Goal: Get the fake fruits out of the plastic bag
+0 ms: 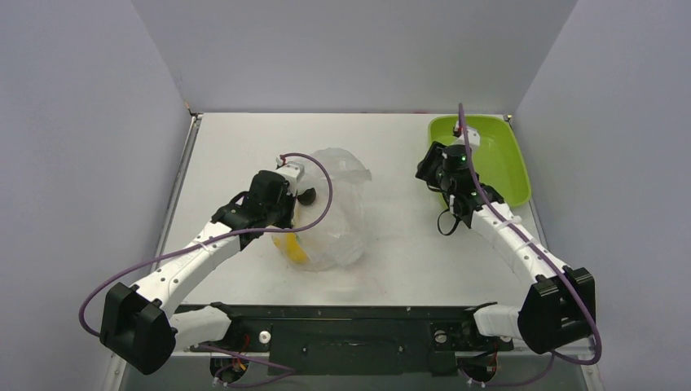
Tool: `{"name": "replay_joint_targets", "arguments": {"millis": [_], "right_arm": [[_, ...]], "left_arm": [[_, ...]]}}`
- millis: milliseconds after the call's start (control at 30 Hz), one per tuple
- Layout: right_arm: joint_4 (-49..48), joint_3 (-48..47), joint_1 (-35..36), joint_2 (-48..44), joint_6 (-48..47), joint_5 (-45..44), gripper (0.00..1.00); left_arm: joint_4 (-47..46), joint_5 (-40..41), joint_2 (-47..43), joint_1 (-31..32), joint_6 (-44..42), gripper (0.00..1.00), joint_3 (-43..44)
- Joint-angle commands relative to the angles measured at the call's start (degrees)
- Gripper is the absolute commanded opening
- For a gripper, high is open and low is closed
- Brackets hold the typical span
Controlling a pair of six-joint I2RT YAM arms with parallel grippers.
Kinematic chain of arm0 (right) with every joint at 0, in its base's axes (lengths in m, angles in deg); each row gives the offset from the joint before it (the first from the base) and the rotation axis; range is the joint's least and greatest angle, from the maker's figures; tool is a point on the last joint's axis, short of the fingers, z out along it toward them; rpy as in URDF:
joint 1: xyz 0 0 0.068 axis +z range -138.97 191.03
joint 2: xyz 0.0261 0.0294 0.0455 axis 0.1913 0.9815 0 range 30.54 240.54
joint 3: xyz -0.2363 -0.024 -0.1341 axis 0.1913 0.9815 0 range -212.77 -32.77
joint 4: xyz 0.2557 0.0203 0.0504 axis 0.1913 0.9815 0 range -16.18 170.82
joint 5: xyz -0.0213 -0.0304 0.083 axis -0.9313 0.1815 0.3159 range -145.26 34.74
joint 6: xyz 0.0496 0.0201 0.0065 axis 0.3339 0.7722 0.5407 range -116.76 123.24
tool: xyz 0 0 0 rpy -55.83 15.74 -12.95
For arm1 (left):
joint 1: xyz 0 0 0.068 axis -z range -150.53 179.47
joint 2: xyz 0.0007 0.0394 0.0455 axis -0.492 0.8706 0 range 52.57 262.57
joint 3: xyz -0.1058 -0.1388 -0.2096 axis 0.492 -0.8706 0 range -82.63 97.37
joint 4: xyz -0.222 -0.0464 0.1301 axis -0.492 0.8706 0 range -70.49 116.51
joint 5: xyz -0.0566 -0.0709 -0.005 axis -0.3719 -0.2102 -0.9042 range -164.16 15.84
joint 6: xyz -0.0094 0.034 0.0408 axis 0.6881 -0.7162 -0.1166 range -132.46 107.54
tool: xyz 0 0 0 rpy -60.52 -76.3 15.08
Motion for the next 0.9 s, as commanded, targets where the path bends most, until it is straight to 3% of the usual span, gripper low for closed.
{"name": "replay_joint_targets", "arguments": {"millis": [0,167,400,567,867], "right_arm": [[-2.33,0.82,7.19,-3.7,-2.14,2.1,0.48],[-6.48,4.1,15.78,-8.77,-3.24,6.32,0.47],[-13.03,7.15,32.19,-11.62,-2.96,4.56,0.44],[-12.04,2.21,40.83,-3.63,-5.48,-0.44,0.37],[-12.16,-7.8,41.68,11.67,-0.83,-2.0,0.37]], "left_arm": [[-1.15,-0.47,-1.64,-0.09,-0.45,0.0,1.91],[-1.57,-0.58,-2.58,-0.09,-0.45,0.0,1.76],[-3.73,-2.1,-5.77,-0.09,-0.6,0.0,0.49],[-5.05,-4.71,-7.48,-0.09,-0.88,0.0,-0.09],[-7.0,-7.83,-10.3,0.6,-1.24,0.0,-1.32]]}}
